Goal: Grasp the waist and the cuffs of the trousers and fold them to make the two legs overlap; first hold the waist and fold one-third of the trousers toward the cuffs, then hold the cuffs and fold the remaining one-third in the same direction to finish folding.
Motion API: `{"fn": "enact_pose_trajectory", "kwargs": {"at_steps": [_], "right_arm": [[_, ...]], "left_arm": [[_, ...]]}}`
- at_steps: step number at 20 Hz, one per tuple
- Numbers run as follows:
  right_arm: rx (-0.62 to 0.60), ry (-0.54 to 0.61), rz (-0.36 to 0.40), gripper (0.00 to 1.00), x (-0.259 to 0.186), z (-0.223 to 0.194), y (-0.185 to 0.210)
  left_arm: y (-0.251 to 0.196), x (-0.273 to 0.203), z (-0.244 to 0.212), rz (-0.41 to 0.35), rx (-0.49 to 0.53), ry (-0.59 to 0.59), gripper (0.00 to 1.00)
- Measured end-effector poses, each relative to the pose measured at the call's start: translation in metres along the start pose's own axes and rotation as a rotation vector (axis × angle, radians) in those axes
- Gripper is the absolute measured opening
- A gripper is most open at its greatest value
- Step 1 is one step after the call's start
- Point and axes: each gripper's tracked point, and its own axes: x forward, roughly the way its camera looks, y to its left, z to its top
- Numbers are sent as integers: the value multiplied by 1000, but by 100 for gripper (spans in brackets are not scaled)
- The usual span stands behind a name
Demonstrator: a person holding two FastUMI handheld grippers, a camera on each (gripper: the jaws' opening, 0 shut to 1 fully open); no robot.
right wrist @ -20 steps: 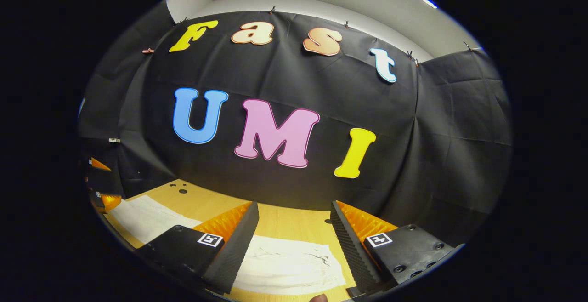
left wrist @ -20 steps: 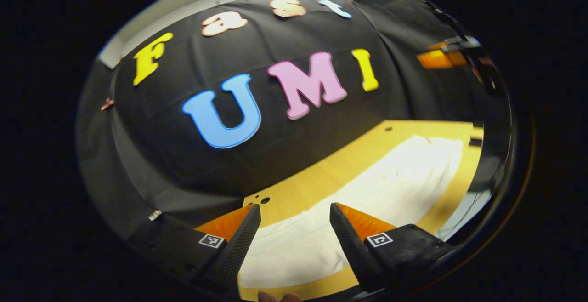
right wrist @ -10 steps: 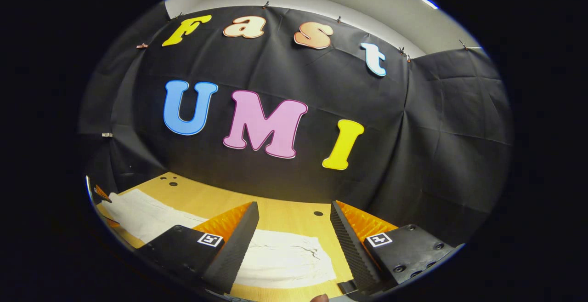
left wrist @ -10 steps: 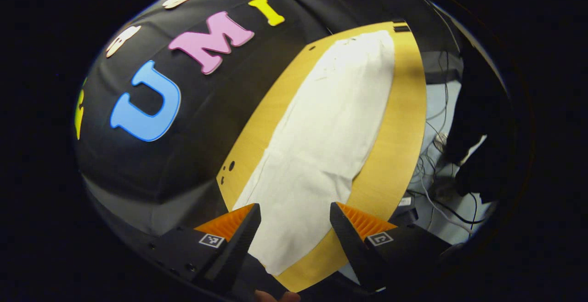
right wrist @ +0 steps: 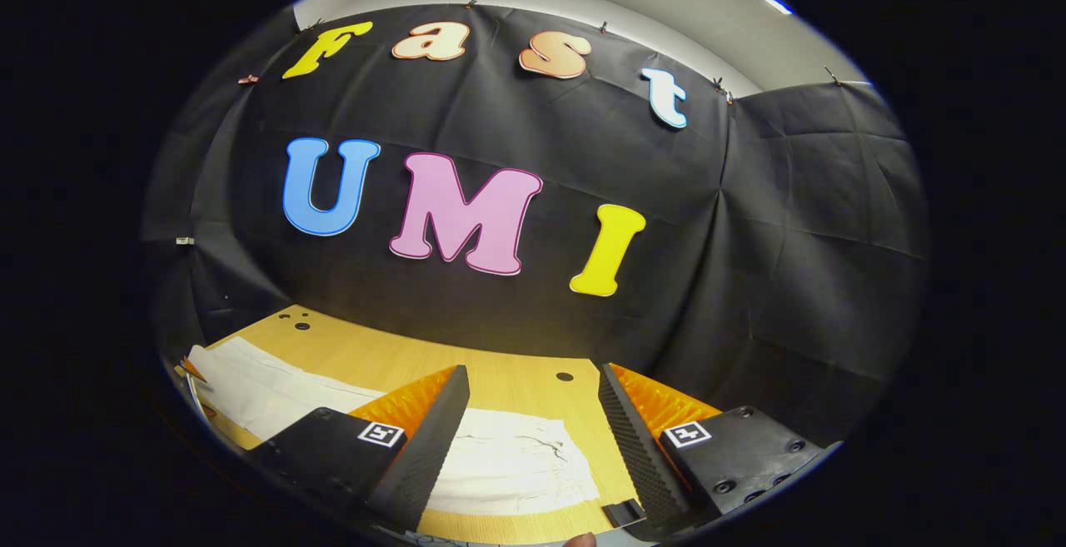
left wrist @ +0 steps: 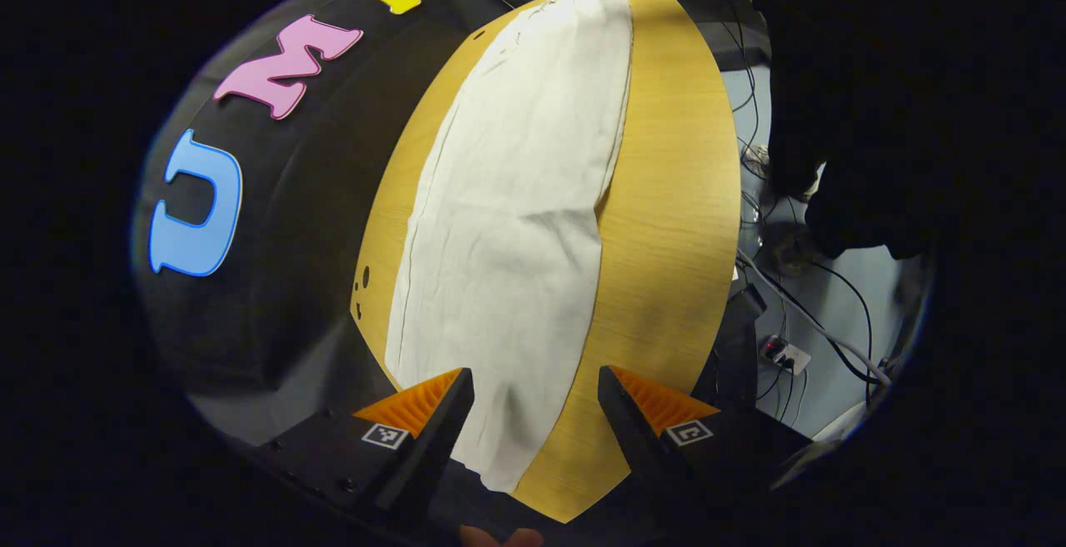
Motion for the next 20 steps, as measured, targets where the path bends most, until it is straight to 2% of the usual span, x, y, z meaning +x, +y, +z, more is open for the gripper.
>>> {"fn": "enact_pose_trajectory", "kwargs": {"at_steps": [2,6,10,12,15,17,20], "right_arm": [[-3,5,-2,97,1,-1,0],[-40,22,6,97,5,-11,3],[-224,41,47,96,13,-31,-3],[-332,55,79,95,18,-44,-7],[-486,103,140,95,24,-78,-10],[-591,137,202,94,28,-105,-8],[-776,180,316,94,24,-158,4]], "left_arm": [[4,11,0,1,32,3,95],[19,30,-6,-5,55,51,84],[27,45,-5,-34,4,71,65],[23,52,-5,-63,15,89,51],[20,58,-3,-60,86,93,7],[22,57,-2,-62,94,95,6],[22,56,-4,-96,38,105,6]]}}
